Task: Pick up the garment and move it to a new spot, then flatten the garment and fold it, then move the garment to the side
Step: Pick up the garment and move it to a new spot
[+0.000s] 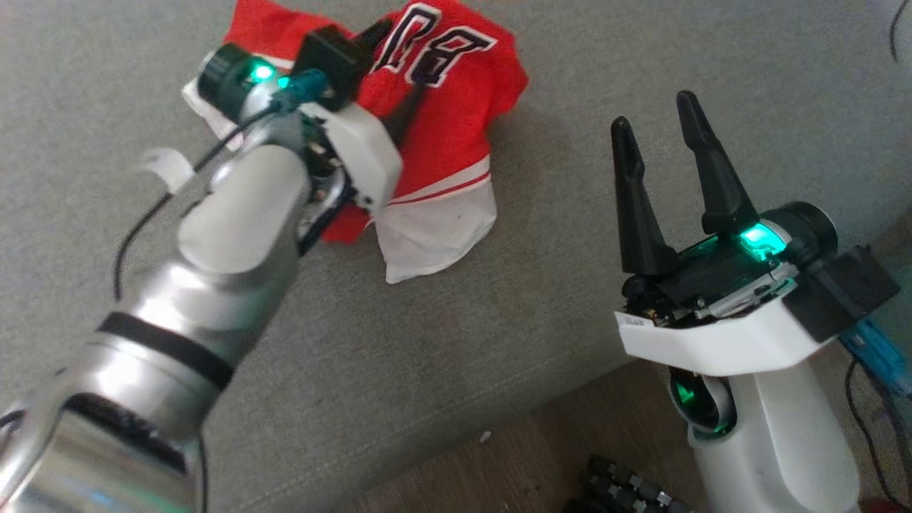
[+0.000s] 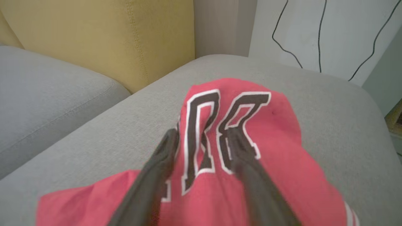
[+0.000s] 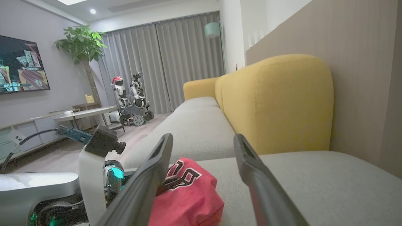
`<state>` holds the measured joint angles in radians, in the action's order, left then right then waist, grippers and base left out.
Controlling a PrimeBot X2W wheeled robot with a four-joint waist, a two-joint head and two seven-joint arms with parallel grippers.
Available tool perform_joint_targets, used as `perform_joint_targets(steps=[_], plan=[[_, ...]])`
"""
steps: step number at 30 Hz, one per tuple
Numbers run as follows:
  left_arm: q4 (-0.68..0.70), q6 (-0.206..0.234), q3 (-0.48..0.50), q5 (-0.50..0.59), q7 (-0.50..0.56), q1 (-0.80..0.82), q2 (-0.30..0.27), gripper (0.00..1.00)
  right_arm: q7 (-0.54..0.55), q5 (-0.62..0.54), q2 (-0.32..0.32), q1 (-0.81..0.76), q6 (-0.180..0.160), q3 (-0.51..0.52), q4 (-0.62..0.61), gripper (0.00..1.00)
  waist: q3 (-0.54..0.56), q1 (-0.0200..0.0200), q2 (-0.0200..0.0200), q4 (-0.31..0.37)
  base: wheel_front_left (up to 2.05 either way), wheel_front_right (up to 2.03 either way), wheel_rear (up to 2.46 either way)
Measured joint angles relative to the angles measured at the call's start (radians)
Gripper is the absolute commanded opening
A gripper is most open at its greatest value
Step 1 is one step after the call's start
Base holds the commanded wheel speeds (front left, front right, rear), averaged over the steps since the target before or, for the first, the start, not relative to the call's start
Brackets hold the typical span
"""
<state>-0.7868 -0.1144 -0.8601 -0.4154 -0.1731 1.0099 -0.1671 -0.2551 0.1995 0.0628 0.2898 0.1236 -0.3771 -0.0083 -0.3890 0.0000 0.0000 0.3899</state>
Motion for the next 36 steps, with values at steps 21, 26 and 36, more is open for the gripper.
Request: perform_joint_targets(steps=[21,26,36], plan=[[0.523,0.212,0.358,0.069,-0.083,-0.590,0.057,1.00,0.000,-0.049,-0.005,-0.107,0.000,0.115,0.119,1.00,0.162,0.0000,0.0001,-0.303,0.00,0.00,0.00],[0.652,0.222,0.460,0.132,-0.084,-0.787,0.077,1.00,0.000,-0.062,-0.006,-0.165,0.000,0.139,0.136,1.00,0.248,0.0000,0.0001,-0.364,0.00,0.00,0.00],[0.816,0.292,0.606,0.318,-0.084,-1.101,0.100,1.00,0.000,-0.122,-0.008,-0.296,0.000,0.148,0.142,1.00,0.382,-0.0001,0.0001,-0.436,0.00,0.00,0.00]])
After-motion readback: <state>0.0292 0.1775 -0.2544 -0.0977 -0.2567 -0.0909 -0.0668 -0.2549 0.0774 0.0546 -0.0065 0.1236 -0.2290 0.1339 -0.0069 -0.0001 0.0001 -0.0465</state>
